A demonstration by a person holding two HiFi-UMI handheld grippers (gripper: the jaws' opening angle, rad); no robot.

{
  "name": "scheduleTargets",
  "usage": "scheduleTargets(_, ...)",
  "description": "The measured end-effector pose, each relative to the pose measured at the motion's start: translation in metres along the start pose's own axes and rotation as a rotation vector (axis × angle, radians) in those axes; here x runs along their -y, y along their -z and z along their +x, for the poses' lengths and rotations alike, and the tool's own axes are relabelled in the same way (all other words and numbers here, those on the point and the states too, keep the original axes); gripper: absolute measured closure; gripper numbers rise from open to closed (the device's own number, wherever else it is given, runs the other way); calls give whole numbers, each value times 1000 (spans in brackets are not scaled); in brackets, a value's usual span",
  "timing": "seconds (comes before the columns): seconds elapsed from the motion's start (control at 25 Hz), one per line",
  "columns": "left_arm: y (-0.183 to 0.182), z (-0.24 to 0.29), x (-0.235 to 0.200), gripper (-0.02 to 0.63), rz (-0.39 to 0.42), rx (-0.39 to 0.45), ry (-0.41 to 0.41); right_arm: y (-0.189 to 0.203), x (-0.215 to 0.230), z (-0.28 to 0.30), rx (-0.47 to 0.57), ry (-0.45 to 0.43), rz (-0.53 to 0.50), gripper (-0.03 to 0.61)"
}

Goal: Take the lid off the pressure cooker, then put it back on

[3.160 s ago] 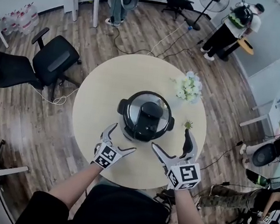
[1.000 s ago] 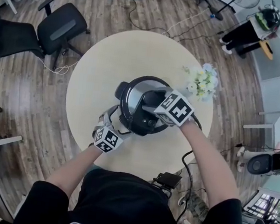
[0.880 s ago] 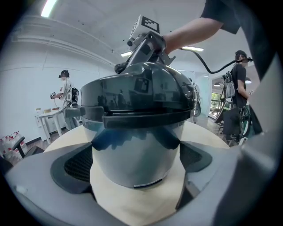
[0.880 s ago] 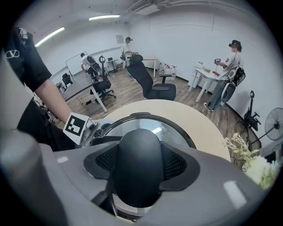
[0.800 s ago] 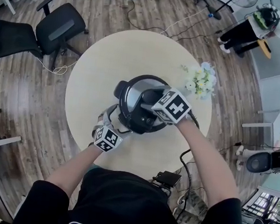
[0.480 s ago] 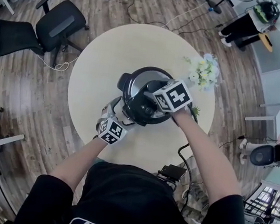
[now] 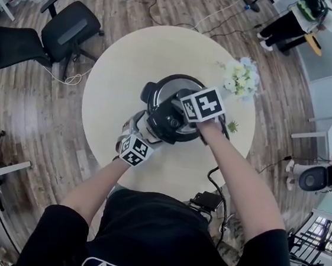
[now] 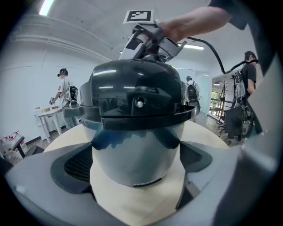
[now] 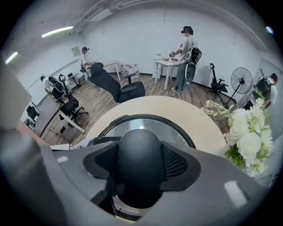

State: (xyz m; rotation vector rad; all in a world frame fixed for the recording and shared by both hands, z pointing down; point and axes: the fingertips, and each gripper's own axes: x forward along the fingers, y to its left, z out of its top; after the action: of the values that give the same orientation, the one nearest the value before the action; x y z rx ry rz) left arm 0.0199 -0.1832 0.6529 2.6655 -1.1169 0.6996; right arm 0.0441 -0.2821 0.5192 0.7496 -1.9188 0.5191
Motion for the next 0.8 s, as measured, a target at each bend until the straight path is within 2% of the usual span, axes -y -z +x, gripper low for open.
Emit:
scheduleTargets(0.36, 0, -1, 0, 23, 5, 3, 7, -1, -1, -3, -17, 0, -21, 291)
scheduleTargets(0.6, 0, -1, -1, 24, 5, 3, 6, -14, 3, -19, -13, 1, 64, 291)
scheduleTargets(0.8, 2, -1, -3, 25, 5, 3, 6, -16, 13, -39, -11, 49, 54, 291)
